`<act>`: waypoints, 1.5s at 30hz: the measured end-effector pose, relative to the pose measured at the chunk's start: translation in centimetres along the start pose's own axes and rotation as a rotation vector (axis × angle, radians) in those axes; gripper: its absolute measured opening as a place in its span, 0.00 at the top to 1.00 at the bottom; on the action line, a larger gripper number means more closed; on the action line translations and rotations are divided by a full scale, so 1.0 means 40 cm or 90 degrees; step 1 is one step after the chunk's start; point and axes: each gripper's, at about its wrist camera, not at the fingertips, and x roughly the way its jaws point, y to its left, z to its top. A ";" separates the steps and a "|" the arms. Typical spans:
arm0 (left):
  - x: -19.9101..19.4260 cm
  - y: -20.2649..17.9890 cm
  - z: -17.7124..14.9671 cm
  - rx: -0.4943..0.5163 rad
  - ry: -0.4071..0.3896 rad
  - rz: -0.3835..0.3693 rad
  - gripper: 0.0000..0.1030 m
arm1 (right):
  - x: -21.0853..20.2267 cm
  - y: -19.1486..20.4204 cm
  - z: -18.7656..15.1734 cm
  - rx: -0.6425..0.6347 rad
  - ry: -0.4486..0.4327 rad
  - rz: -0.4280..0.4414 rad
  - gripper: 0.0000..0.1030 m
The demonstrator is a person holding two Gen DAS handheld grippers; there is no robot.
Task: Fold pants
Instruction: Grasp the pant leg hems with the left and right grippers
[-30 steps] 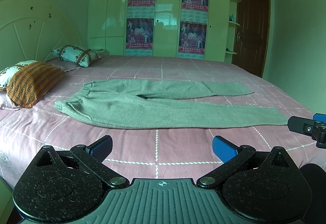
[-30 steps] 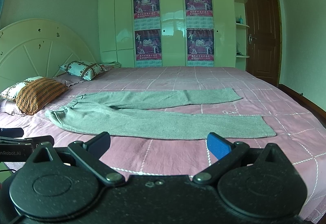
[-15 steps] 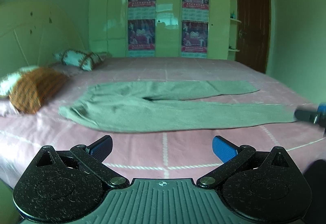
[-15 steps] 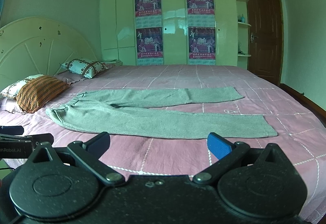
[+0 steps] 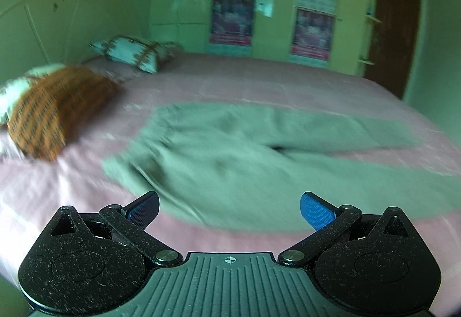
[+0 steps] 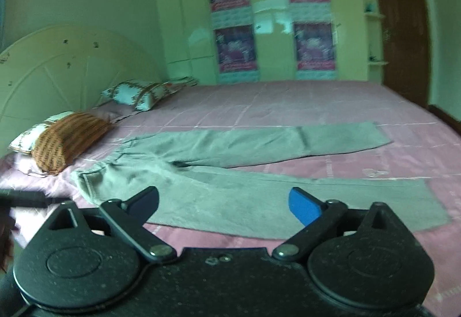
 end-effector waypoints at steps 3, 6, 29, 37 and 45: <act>0.122 0.072 0.087 0.002 0.006 -0.006 0.00 | 0.098 -0.018 0.072 -0.006 0.025 0.026 0.32; 0.250 0.115 0.147 -0.004 0.029 0.002 0.00 | 0.211 -0.040 0.148 0.007 0.044 0.039 0.36; 1.077 0.355 0.375 0.062 0.190 -0.004 0.14 | 1.220 -0.104 0.343 -0.255 0.222 0.091 0.67; 1.120 0.350 0.360 0.036 0.177 -0.057 0.13 | 1.281 -0.154 0.310 -0.283 0.260 0.136 0.67; 1.151 0.354 0.385 0.004 0.186 -0.058 0.28 | 1.279 -0.146 0.323 -0.317 0.297 0.161 0.67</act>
